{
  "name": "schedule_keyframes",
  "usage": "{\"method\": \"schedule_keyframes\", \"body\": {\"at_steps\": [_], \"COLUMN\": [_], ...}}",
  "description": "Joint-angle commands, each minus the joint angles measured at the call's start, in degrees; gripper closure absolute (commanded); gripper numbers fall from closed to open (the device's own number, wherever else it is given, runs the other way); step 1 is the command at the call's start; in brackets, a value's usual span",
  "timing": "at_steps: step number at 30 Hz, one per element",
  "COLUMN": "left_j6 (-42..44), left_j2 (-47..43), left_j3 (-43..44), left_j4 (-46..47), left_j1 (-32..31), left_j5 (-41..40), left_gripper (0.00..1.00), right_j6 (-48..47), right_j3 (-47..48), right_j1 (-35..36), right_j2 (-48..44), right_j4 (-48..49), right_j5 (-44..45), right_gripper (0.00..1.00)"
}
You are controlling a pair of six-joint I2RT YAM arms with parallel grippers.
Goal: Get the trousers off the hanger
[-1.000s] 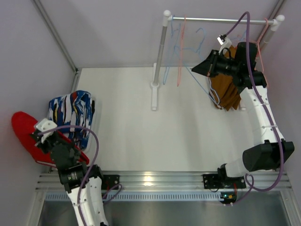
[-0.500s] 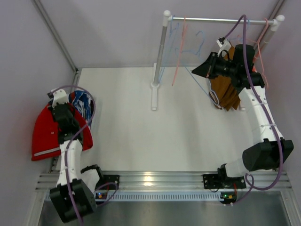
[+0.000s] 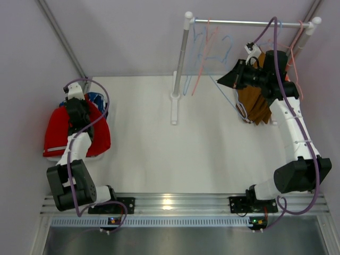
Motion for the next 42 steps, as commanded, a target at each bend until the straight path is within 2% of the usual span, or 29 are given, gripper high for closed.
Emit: {"method": "schedule_keyframes", "body": {"at_steps": [1, 4, 7, 8, 9, 10, 12, 13, 15, 16, 21, 24, 27, 31, 37, 42], "left_j6": [-5.5, -6.3, -6.5, -6.5, -6.6, -6.7, -6.4, -6.2, -5.8, -5.8, -5.1, -5.4, -6.1, -5.5, -7.0, -7.2], "left_j2": [-1.6, -5.3, -9.2, -10.5, -12.8, -14.1, -16.8, -17.3, -18.2, -18.1, -14.1, -11.7, -10.0, -8.8, -8.5, -4.1], "left_j3": [0.1, -0.4, 1.0, 1.6, 2.3, 4.4, 8.1, 13.3, 19.3, 25.6, 40.8, 44.4, 46.0, 47.8, 47.5, 52.8], "left_j4": [-0.7, -7.1, -17.5, -19.9, -23.5, -28.7, -34.7, -41.0, -47.0, -52.3, -64.1, -65.9, -65.4, -65.1, -61.4, -63.8], "left_j1": [-0.3, -0.3, -0.3, -0.2, -0.2, -0.2, -0.3, -0.3, -0.2, -0.2, -0.2, -0.3, -0.8, -1.3, -1.7, -7.1], "left_j5": [8.5, 10.6, 11.5, 11.4, 11.6, 12.4, 16.3, 19.7, 22.8, 25.9, 34.8, 39.1, 38.9, 37.2, 37.0, 35.1], "left_gripper": [0.67, 0.52, 0.29, 0.14, 0.04, 0.01, 0.01, 0.01, 0.01, 0.01, 0.01, 0.01, 0.01, 0.01, 0.01, 0.01], "right_j6": [-2.6, -3.0, -3.3, -3.3, -3.3, -3.3, -3.2, -3.2, -3.2, -3.3, -5.1, -5.4, -6.0, -9.1, -8.0, -5.9], "right_j3": [2.8, 3.2, 3.2, 3.3, 3.3, 3.3, 3.6, 3.7, 4.1, 4.4, 6.2, 6.7, 9.5, 12.5, 12.7, 16.5], "right_j1": [-0.3, -0.5, -0.6, -0.6, -0.8, -0.7, -0.9, -1.0, -1.0, -1.0, -1.0, -1.0, -1.0, -1.7, -1.8, -1.8], "right_j2": [-0.8, -1.0, -1.5, -2.0, -2.1, -2.2, -3.0, -3.2, -4.2, -5.0, -6.6, -6.6, -5.4, -6.3, -7.5, -0.7], "right_j4": [-1.7, -2.9, -3.6, -3.8, -3.9, -4.2, -4.8, -5.0, -5.8, -6.2, -10.2, -10.6, -13.0, -17.4, -14.0, -11.2], "right_j5": [0.2, -0.1, -0.1, 0.0, 0.1, 0.2, 1.4, 1.7, 3.0, 3.5, 10.4, 12.5, 16.6, 16.2, 19.9, 22.8], "right_gripper": [1.0, 1.0, 1.0, 1.0, 1.0, 1.0, 1.0, 1.0, 1.0, 1.0, 1.0, 1.0, 1.0, 1.0, 1.0, 1.0]}}
